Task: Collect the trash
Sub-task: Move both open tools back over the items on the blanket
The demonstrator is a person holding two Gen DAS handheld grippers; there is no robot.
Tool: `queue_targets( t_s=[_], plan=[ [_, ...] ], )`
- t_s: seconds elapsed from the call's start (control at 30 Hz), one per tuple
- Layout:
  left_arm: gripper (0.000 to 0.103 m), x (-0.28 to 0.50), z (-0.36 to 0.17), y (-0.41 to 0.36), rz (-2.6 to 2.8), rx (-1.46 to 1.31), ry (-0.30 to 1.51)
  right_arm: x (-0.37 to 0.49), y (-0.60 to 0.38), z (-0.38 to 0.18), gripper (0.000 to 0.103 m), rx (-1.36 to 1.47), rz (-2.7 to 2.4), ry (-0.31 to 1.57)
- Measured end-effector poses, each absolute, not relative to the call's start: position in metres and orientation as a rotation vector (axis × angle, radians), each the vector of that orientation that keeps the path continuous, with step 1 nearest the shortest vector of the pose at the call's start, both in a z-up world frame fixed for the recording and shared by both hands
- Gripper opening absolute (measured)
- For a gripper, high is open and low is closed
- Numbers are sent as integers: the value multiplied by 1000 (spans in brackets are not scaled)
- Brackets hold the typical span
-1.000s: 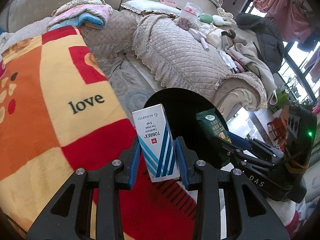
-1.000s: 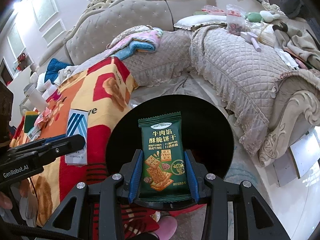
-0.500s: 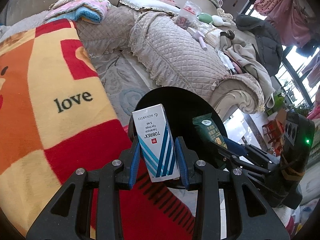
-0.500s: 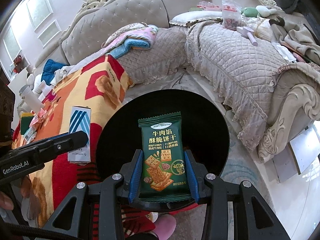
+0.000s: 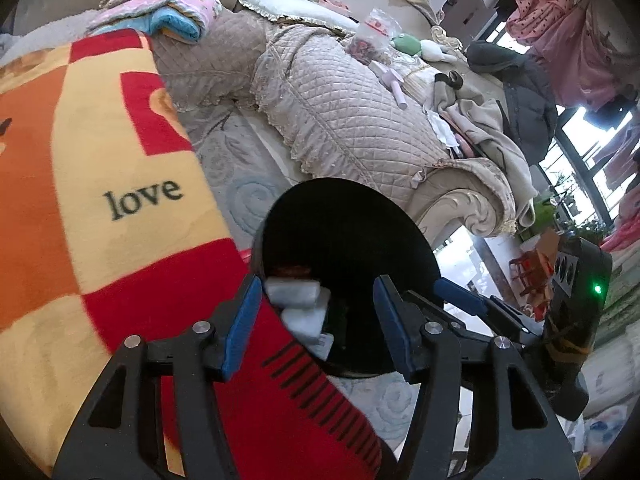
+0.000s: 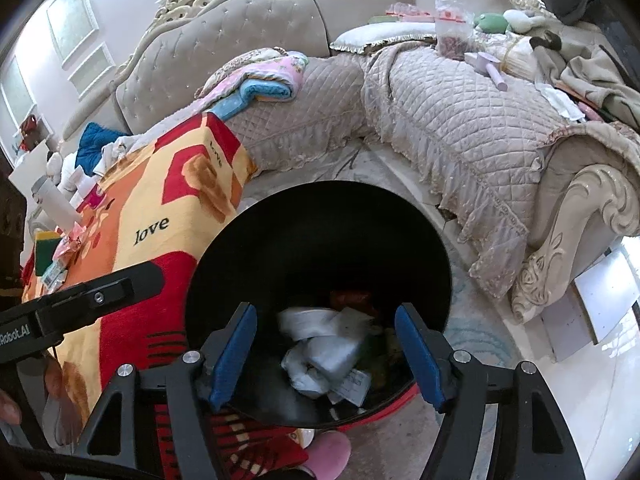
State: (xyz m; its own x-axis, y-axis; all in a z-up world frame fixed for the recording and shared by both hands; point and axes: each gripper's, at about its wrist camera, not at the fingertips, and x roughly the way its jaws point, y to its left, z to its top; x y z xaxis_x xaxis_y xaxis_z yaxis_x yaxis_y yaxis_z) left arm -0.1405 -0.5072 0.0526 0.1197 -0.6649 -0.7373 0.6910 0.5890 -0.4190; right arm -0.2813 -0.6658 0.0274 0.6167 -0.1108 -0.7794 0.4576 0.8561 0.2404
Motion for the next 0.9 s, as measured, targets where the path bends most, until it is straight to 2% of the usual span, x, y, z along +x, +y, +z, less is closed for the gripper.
queue_targets(
  t_s=[0.47,0.9],
  plan=[
    [57,-124,54,-438,-813,57,1008,-255,-618,40,70,392,-240,866],
    [57,-76,51,-308,-577,1,988,-194,-530,36,72,323,-36,934]
  ],
)
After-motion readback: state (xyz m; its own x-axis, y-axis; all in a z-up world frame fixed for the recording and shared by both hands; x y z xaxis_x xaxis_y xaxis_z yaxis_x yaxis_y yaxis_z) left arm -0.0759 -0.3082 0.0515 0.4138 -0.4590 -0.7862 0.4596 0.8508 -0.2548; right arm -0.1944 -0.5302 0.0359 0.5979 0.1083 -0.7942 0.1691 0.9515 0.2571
